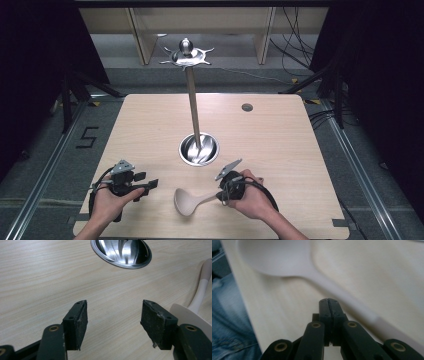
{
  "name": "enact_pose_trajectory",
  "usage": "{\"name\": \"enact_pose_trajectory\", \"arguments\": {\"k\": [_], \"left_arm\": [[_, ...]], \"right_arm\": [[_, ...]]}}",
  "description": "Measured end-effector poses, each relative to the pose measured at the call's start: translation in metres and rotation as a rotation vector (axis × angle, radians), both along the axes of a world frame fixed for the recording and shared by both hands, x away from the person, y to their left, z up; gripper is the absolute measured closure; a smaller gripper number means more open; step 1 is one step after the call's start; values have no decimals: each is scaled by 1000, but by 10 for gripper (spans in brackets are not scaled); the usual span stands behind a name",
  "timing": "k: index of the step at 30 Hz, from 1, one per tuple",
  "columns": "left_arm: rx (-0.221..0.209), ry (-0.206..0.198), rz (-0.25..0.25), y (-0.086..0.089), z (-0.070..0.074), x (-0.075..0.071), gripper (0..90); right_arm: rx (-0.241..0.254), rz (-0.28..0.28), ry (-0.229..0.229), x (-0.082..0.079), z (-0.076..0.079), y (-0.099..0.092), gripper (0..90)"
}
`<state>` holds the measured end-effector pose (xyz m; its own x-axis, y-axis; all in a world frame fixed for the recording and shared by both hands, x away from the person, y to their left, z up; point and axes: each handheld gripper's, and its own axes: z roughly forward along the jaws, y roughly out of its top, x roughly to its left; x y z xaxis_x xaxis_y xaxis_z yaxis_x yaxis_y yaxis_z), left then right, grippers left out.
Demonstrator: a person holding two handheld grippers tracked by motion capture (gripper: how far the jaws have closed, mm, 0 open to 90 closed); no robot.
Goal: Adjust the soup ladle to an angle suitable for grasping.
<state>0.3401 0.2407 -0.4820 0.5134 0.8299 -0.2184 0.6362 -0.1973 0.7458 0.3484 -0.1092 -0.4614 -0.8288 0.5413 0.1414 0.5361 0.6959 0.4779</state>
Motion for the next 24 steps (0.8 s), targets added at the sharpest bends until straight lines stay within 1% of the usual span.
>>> {"name": "enact_pose_trajectory", "arguments": {"k": [1,2,3,4,5,6,7,8,9,10,11,12,13,14,15,16,17,18,19,20,21,22,23,24], "left_arm": [[-14,1,3,-1,-1,0,375],[-14,1,3,-1,-1,0,375],[-9,3,4,-2,-1,0,375],[-9,3,4,-2,-1,0,375],[-10,1,5,-2,-1,0,375],[-12,-3,4,-2,-1,0,375],[-12,-3,4,-2,-1,0,375],[-12,-3,5,-2,-1,0,375],[-14,4,4,-2,-1,0,375],[-14,5,5,-2,-1,0,375],[-15,4,3,-2,-1,1,374],[-6,3,3,-2,-1,1,374],[-4,1,2,-2,-1,1,374],[-11,2,3,-2,-1,1,374],[-12,2,2,-2,-1,0,374],[-12,2,3,-2,-1,0,374],[-12,2,3,-2,-1,0,374],[-7,7,2,-1,-1,1,374],[-7,10,1,-1,-1,1,374],[-8,9,1,-1,-1,1,374],[-5,6,1,-1,-1,1,374],[-5,6,1,-1,-1,1,374],[-3,4,-1,-1,-1,1,374],[-17,5,3,-2,-2,1,374]], "right_arm": [[1,-22,-6,4,3,-4,900],[-2,-38,-31,7,4,-8,900],[-14,-73,-38,10,6,-12,900],[-14,-73,-38,10,6,-12,900],[-26,-105,-50,14,6,-16,900],[-39,-118,-71,24,6,-26,900],[-39,-118,-71,24,6,-26,900],[-58,-171,-73,30,5,-33,900],[-68,-192,-71,34,4,-35,900],[-68,-192,-71,34,4,-35,900],[-73,-212,-66,35,5,-38,900],[-74,-220,-66,41,2,-42,900],[-80,-235,-50,42,1,-43,900],[-82,-250,-31,43,-1,-43,900],[-91,-230,-67,47,-3,-46,900],[-100,-245,-56,48,-4,-45,900],[-106,-232,-69,50,-5,-46,900],[-106,-232,-69,50,-5,-46,900],[-122,-239,-66,52,-7,-46,900],[-122,-239,-66,52,-7,-46,900],[-133,-259,-39,51,-8,-45,900],[-133,-259,-39,51,-8,-45,900],[-140,-246,-44,53,-10,-47,900],[-144,-248,-38,53,-11,-47,900]]}}
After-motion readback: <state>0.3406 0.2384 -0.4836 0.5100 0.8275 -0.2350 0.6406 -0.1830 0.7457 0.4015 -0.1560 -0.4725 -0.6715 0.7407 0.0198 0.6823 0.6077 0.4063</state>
